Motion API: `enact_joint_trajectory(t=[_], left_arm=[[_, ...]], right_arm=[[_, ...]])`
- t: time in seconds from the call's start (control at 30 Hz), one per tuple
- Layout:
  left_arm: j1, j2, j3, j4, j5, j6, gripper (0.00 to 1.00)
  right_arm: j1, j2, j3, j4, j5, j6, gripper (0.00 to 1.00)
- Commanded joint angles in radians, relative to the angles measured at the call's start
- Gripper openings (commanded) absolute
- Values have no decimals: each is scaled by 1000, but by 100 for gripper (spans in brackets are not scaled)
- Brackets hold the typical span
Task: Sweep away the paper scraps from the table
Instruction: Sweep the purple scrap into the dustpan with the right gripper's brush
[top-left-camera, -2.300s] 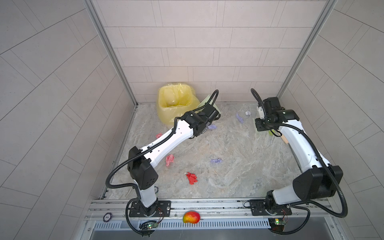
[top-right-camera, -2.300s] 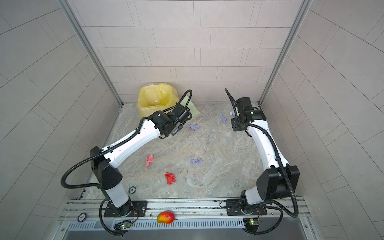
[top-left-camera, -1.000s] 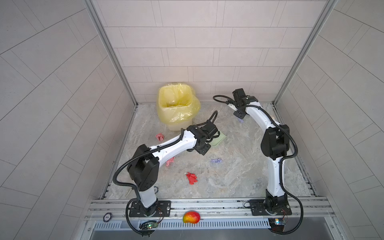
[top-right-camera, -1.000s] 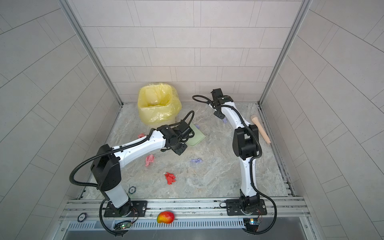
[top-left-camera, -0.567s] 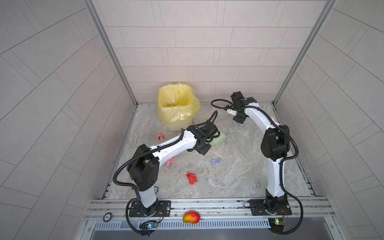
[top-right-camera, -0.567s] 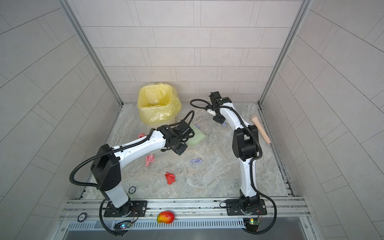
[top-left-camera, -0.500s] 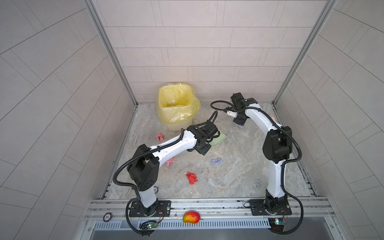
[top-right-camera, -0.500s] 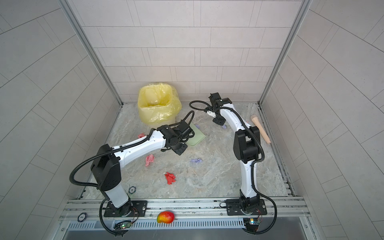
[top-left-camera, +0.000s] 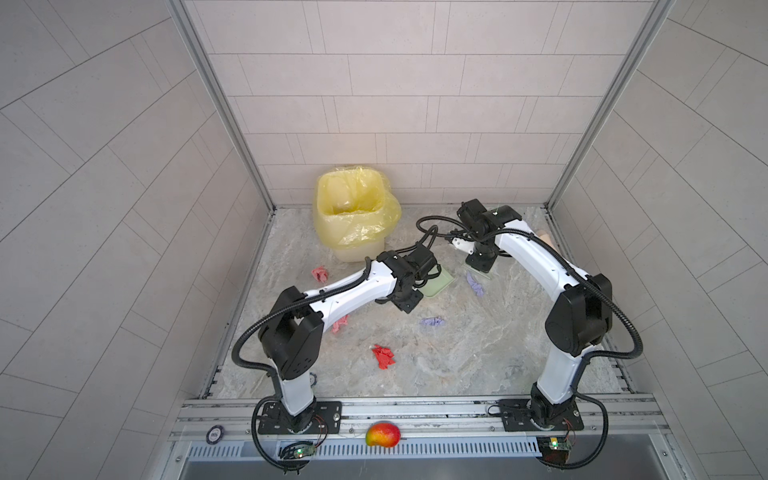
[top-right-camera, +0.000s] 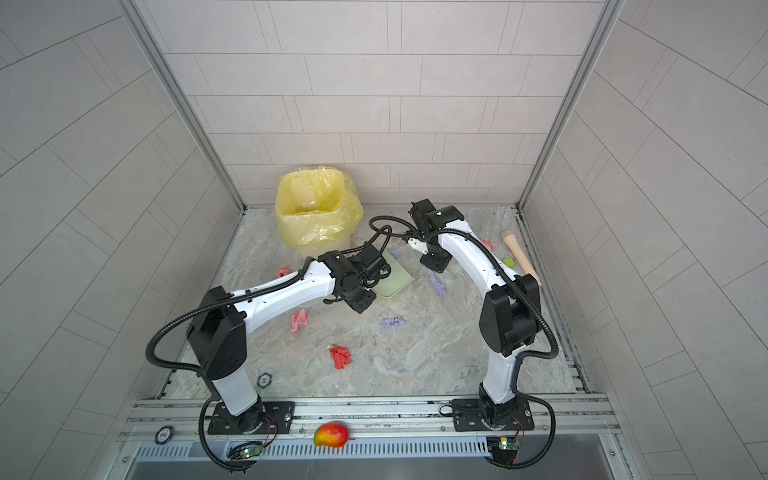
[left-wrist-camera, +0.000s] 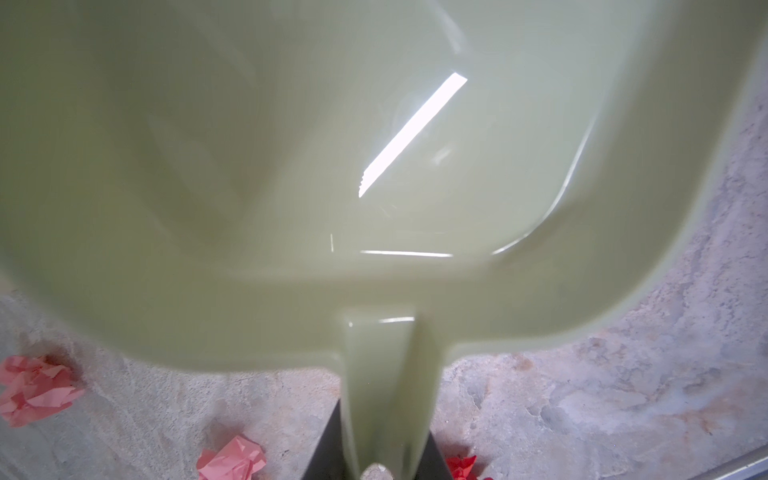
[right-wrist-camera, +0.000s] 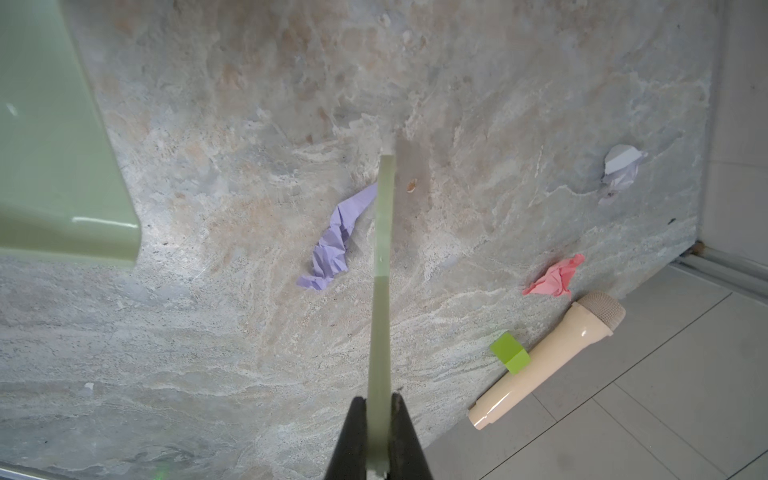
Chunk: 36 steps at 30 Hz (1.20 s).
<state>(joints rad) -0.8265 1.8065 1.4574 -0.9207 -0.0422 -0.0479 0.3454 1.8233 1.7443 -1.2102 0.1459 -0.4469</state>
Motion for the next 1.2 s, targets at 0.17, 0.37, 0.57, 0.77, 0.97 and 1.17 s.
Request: enact_joint_trajectory(t=[0.17, 0.37, 0.57, 0.77, 0.97, 1.17], left_arm=[[-10, 191, 216, -135, 69, 105, 0], [-11, 311, 361, -221, 101, 135, 0], [-19, 389, 439, -289, 98, 167, 0], [-31, 462, 535, -345, 112, 187, 0], [-39, 526, 605, -381, 136, 196, 0], [-41, 569, 651, -403, 145, 208, 0]], right_arm=[[-81, 72, 136, -136, 8, 258, 0], [-99, 83, 133, -149, -36, 326, 0], [-104, 92, 131, -156, -70, 366, 0], [-105, 105, 142, -171, -83, 392, 0], [-103, 110, 146, -183, -95, 401, 0], [-101, 117, 152, -190, -109, 405, 0]])
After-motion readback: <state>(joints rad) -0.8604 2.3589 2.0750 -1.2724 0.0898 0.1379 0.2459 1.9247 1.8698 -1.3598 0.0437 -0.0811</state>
